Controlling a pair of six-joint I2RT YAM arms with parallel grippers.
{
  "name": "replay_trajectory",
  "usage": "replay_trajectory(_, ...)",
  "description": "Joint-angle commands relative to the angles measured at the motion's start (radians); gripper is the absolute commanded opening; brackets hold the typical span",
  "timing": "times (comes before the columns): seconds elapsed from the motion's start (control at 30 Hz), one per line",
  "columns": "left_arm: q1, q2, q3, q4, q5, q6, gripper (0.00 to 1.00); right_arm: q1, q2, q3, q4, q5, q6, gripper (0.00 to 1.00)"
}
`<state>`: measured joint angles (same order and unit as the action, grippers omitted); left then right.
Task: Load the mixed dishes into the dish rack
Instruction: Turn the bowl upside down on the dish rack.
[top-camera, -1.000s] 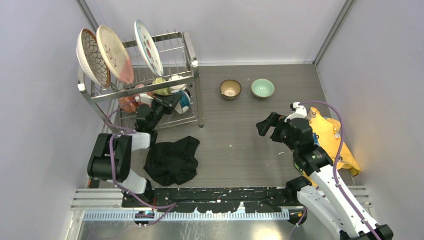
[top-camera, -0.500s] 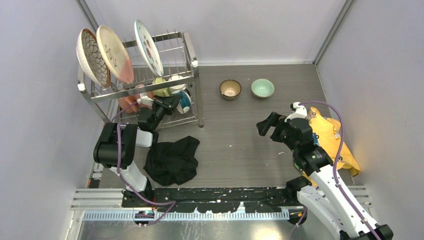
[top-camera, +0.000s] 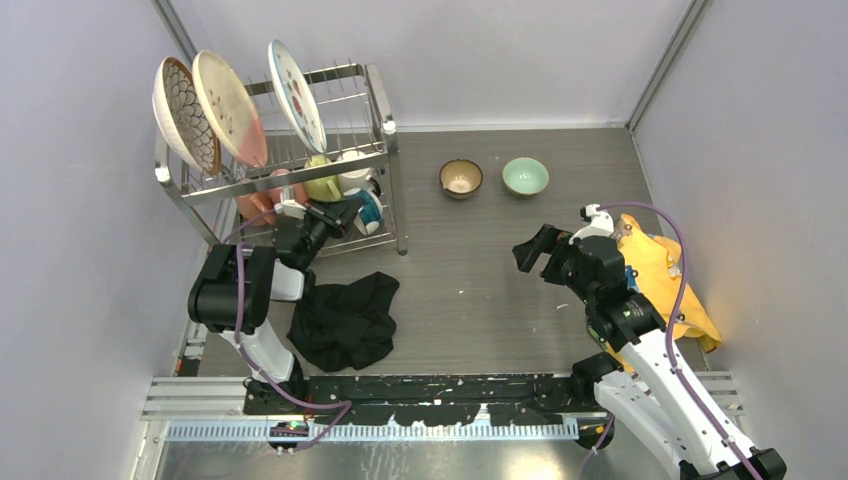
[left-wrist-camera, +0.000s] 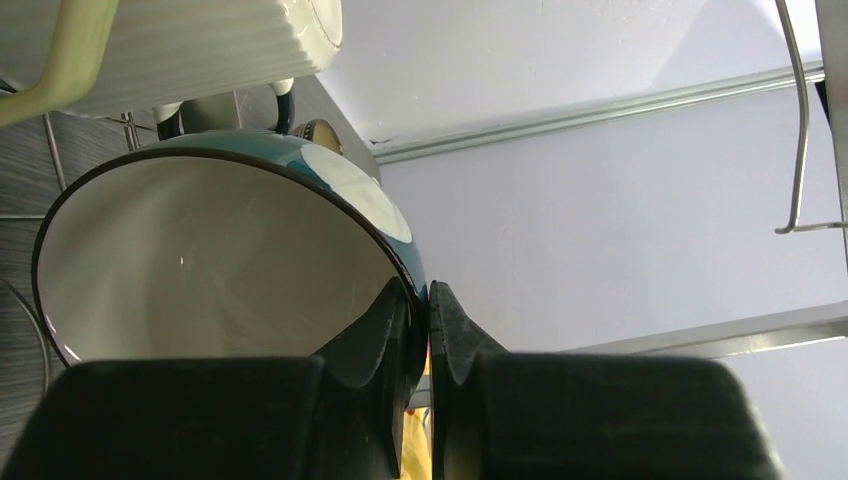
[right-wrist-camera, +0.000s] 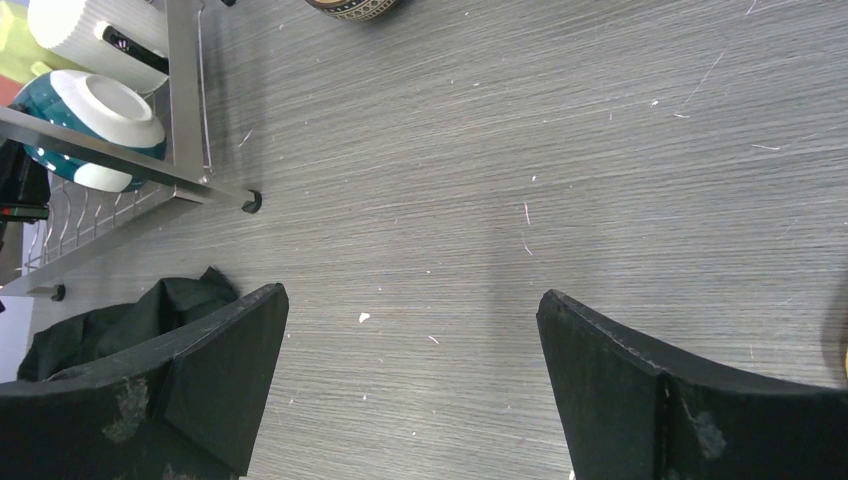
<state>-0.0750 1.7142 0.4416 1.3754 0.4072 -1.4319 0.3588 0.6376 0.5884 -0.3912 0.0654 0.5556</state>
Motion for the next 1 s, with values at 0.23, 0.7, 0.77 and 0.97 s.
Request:
replay_trajectory(0.23,0.066,0.013,-0.083,0.056,-0.036,0.019,0.12,-0.001,-0.002,-0.004,0.014,0.007,-0.002,1.00)
replay_trajectory(0.7,0.107,0.018,-0.150,0.056,-0.110,0.031,0.21,-0.002,0.003,-0.004,0.017,0.006,0.000,1.00)
replay_trajectory(0.77,0.110,0.011,-0.152,0.054,-0.114,0.031,0.21,-0.002,0.003,-0.004,0.018,0.005,-0.001,1.00)
replay_trajectory(0.97,0.113,-0.036,-0.166,-0.010,-0.144,0.055,0.23,-0.002,0.005,-0.004,0.021,0.004,0.001,1.00)
